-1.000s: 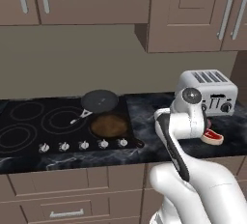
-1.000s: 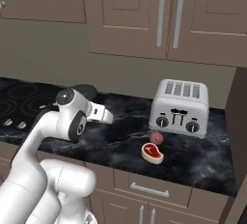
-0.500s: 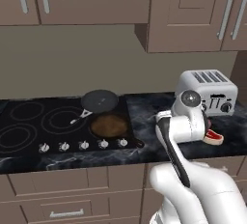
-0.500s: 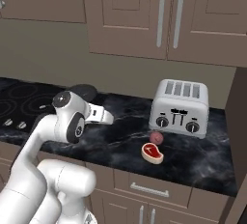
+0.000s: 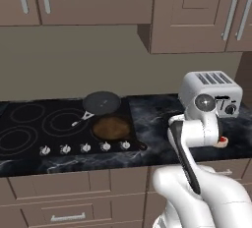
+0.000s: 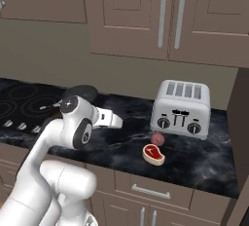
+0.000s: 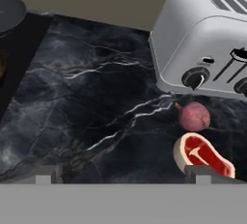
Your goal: Place both pans onto different burners. Then place the onion and the steak on different pans.
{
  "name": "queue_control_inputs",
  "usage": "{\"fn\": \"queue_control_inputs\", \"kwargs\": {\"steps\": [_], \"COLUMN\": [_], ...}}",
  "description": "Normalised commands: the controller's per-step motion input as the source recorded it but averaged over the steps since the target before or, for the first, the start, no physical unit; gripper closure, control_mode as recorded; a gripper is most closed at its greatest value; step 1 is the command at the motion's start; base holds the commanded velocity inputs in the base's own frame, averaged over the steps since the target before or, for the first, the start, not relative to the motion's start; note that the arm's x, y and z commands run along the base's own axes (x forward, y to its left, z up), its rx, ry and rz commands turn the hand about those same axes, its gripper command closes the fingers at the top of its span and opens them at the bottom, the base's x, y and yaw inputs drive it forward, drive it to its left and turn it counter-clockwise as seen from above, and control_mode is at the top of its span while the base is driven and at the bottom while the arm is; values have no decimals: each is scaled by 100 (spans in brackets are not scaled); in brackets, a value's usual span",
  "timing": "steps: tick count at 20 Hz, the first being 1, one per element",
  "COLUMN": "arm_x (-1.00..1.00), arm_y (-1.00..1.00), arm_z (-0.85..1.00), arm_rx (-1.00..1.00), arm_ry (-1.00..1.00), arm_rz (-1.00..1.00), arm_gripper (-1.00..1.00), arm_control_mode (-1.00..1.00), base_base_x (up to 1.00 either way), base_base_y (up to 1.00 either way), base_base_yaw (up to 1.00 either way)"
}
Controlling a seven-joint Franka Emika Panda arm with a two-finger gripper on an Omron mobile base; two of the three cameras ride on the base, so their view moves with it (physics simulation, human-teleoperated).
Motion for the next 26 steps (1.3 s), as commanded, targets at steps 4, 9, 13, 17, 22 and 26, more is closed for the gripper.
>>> {"fn": "queue_control_inputs", "kwargs": {"steps": [4,9,13,17,22,26], "arm_x": [-7,-19,-29,-34,-19,-9], "arm_y": [-23,-12,-1,-3,-26,-33], "arm_z": [0,0,-6,-9,-12,-16], "arm_rx": [0,0,-2,-4,0,0], "arm_ry": [2,5,9,4,0,0], "arm_rz": [4,3,0,1,14,21], "arm_gripper": [-100,-100,-100,-100,-100,-100], "arm_control_mode": [-100,-100,-100,-100,-100,-100], "base_base_x": [0,0,0,0,0,0], "base_base_y": [0,0,0,0,0,0], "base_base_yaw": [0,0,0,0,0,0]}}
